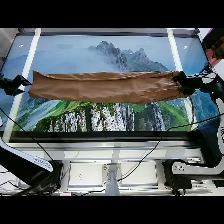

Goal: Fold the clothes and pants, and hang the long-sleeved shirts on hangers.

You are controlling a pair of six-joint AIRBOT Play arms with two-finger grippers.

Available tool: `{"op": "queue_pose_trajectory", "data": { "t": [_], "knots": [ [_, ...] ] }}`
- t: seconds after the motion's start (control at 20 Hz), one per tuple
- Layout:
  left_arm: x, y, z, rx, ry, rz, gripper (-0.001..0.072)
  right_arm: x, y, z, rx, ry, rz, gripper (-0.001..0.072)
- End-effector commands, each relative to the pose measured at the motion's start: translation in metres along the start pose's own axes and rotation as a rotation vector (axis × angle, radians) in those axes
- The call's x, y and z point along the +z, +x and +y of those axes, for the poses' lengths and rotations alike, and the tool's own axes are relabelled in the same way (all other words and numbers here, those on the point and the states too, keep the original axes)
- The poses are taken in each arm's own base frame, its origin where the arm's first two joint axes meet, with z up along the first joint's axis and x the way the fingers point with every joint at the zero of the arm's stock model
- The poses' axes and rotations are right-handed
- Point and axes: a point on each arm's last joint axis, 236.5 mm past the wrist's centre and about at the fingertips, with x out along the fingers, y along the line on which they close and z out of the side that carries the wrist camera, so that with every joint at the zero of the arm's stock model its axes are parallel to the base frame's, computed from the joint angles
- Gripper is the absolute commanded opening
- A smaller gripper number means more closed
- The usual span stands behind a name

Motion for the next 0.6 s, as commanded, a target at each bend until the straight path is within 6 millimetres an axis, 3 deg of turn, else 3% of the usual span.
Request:
{"op": "queue_pose_trajectory", "data": {
  "t": [0.0,0.05,0.15,0.3,0.4,0.45,0.55],
  "knots": [
    [-0.011,0.022,-0.005,-0.123,0.019,0.058,0.0701,-0.022,-0.002,0.003,0.01,0.022,0.097,0.0676],
    [-0.009,0.026,-0.011,-0.171,0.006,0.049,0.0696,-0.024,-0.002,0.004,0.017,0.03,0.104,0.0676],
    [-0.005,0.031,-0.018,-0.253,-0.023,0.031,0.0577,-0.026,-0.003,0.009,0.034,0.045,0.113,0.0663],
    [-0.022,0.041,-0.028,-0.298,0.091,0.085,0.0575,-0.027,-0.003,0.014,0.056,0.065,0.12,0.0649],
    [-0.026,0.047,-0.038,-0.305,0.107,0.101,0.0563,-0.029,-0.003,0.018,0.069,0.069,0.126,0.054],
    [-0.028,0.049,-0.043,-0.308,0.115,0.107,0.0442,-0.031,-0.003,0.022,0.078,0.046,0.128,0.0522],
    [-0.029,0.052,-0.05,-0.309,0.127,0.11,0.0039,-0.037,-0.002,0.032,0.105,-0.026,0.138,0.0521]
  ]
}}
